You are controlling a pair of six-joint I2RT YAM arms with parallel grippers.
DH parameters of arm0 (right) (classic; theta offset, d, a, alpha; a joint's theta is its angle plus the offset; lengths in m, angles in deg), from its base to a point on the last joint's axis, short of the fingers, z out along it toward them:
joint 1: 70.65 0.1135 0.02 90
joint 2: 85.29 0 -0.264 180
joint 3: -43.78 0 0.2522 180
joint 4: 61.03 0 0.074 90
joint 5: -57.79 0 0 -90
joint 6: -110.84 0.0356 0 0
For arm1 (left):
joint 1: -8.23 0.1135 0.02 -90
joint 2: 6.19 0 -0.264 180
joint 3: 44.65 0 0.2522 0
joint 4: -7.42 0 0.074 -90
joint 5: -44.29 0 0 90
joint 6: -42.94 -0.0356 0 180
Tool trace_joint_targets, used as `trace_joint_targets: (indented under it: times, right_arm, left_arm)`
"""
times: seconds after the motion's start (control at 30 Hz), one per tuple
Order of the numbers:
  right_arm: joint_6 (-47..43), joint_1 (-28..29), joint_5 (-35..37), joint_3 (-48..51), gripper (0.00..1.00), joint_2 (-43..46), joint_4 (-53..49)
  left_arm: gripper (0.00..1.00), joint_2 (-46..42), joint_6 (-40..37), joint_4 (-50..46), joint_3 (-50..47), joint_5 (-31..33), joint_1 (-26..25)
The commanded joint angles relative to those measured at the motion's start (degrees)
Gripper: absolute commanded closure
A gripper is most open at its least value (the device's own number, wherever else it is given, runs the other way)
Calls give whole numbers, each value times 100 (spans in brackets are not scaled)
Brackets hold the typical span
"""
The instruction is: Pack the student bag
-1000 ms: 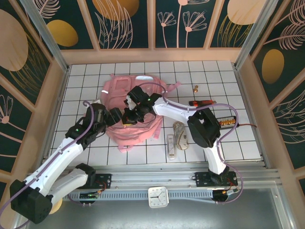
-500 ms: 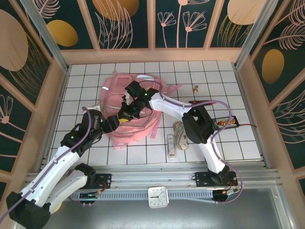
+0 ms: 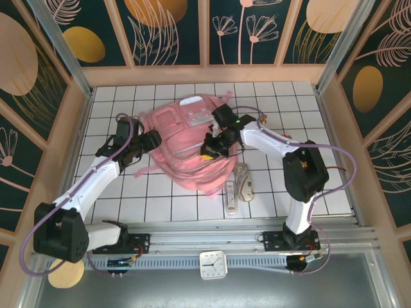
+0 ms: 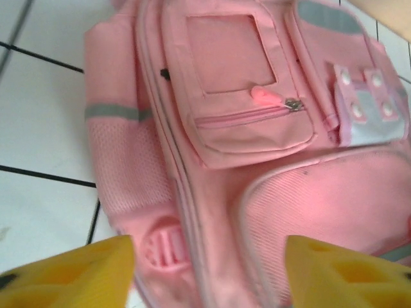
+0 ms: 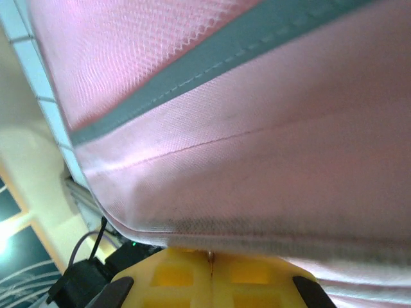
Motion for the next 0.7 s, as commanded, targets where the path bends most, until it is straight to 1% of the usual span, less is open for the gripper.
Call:
trace_joint_targets:
  times: [0.0, 0.03, 0.07, 0.1, 0.13, 0.17, 0.37, 0.5, 0.57, 0.67]
  right_arm:
    - [-460, 64, 344, -116, 100, 37, -414]
    - [-488, 89, 342, -138, 100, 3, -415]
    - [-496, 114, 350, -161, 100, -27, -427]
    - [-525, 158, 371, -193, 100, -75, -460]
    - [-564, 192, 400, -234, 100, -120, -504]
    - [-612, 236, 427, -263, 100, -159, -568]
    - [-662, 620, 397, -755, 100, -512, -932]
    - [-505, 962, 227, -1217, 100, -863, -1016]
    - [-359, 1092, 103, -1395, 100, -1036, -931]
    - [212, 1183, -303, -1487, 100, -1250, -404]
  left_arm:
    - [50, 323, 197, 635, -303, -486, 61]
    - [57, 476, 285, 829, -458, -672, 61]
    - [63, 597, 375, 997, -602, -833, 64]
    - [73, 704, 503, 1266, -783, -1016, 67]
    - [89, 813, 625, 1610, -981, -1242, 64]
    - [100, 901, 722, 1842, -1103, -1377, 53]
    - [100, 1288, 641, 2090, -1197, -1482, -161]
    - [100, 1400, 787, 2464, -1240, -1457, -400]
    - [100, 1473, 876, 2589, -1217, -1457, -521]
    - [100, 1540, 919, 2693, -1227, -1432, -690]
